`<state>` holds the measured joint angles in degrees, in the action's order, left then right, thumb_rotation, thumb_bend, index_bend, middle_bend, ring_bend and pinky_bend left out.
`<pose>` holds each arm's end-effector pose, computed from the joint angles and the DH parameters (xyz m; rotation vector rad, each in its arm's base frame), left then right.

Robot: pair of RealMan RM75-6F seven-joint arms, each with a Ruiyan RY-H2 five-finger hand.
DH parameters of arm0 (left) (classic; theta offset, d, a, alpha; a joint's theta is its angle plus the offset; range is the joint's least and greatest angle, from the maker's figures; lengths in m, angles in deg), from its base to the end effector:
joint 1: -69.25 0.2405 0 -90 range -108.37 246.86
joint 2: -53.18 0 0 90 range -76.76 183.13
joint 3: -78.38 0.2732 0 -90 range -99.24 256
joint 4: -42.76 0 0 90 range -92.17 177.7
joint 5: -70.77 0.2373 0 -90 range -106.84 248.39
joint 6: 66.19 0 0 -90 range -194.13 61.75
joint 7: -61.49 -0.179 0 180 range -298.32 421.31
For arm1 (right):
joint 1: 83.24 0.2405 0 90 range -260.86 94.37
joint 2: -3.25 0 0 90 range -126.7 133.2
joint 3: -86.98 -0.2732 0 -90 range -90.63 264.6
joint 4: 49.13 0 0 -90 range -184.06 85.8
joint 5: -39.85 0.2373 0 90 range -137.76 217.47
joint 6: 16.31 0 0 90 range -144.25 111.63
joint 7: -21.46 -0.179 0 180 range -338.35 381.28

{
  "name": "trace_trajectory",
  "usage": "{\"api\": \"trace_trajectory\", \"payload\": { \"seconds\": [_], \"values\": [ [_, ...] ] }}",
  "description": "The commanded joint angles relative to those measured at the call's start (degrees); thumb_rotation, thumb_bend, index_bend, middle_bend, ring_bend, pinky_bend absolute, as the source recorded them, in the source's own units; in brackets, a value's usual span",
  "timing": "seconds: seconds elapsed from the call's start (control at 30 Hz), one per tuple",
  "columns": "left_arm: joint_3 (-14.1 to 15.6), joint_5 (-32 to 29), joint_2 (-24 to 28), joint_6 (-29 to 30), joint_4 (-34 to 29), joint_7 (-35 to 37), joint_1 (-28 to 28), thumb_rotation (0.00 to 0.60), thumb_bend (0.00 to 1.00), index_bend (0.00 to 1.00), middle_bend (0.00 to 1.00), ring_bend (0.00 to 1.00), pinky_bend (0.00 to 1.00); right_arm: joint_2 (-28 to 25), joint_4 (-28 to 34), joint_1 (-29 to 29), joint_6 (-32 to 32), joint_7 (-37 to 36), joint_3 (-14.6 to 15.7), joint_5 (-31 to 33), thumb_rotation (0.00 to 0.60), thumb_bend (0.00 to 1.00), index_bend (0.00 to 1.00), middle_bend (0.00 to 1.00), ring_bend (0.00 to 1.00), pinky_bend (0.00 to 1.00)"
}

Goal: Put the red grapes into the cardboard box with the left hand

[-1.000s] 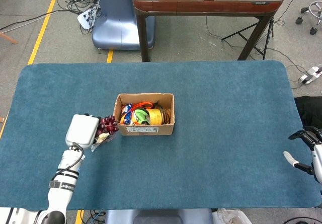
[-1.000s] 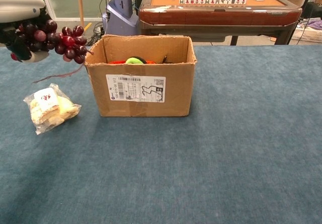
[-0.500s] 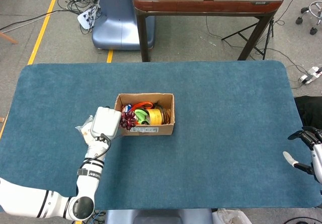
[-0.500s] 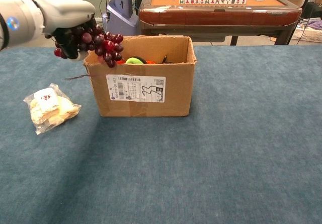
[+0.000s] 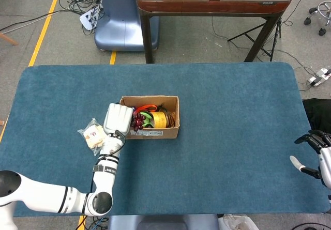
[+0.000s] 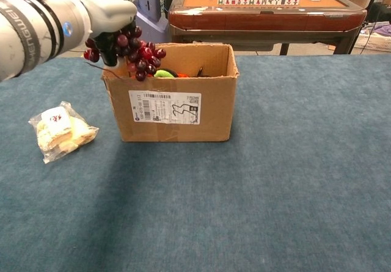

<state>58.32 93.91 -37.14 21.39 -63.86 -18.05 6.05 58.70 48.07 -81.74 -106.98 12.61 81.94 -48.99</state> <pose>-0.0169 0.3941 -0.0020 -1.6741 -0.5122 -0.4827 -0.3216 -0.2073 0.2019 1.3040 -0.8764 1.0499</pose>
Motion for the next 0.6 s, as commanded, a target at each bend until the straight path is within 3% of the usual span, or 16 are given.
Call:
{"api": "trace_trajectory", "payload": {
  "seconds": [0.03,0.17,0.6],
  "values": [
    [0.47,0.77,-0.58,0.36,1.03,0.13,-0.67,0.6,0.4,0.54,0.6,0.46,0.65,0.01,-0.02,0.02,0.04,-0.01,0.03,-0.02,0.6,0.21,0.46,0.42,0.24,0.28],
    [1.47,2.94,-0.98,0.34,2.05,0.79,-1.22,0.6,0.39,0.5,0.56,0.43,0.65,0.08,-0.04,0.12,0.22,0.11,0.13,-0.14,0.6,0.21,0.46,0.42,0.24,0.28],
    [4.44,9.07,-1.16,0.27,3.99,2.27,-1.31,0.6,0.33,0.24,0.41,0.32,0.65,0.58,-0.12,0.53,1.03,0.92,0.55,-0.5,0.6,0.21,0.46,0.42,0.24,0.28]
  ]
}}
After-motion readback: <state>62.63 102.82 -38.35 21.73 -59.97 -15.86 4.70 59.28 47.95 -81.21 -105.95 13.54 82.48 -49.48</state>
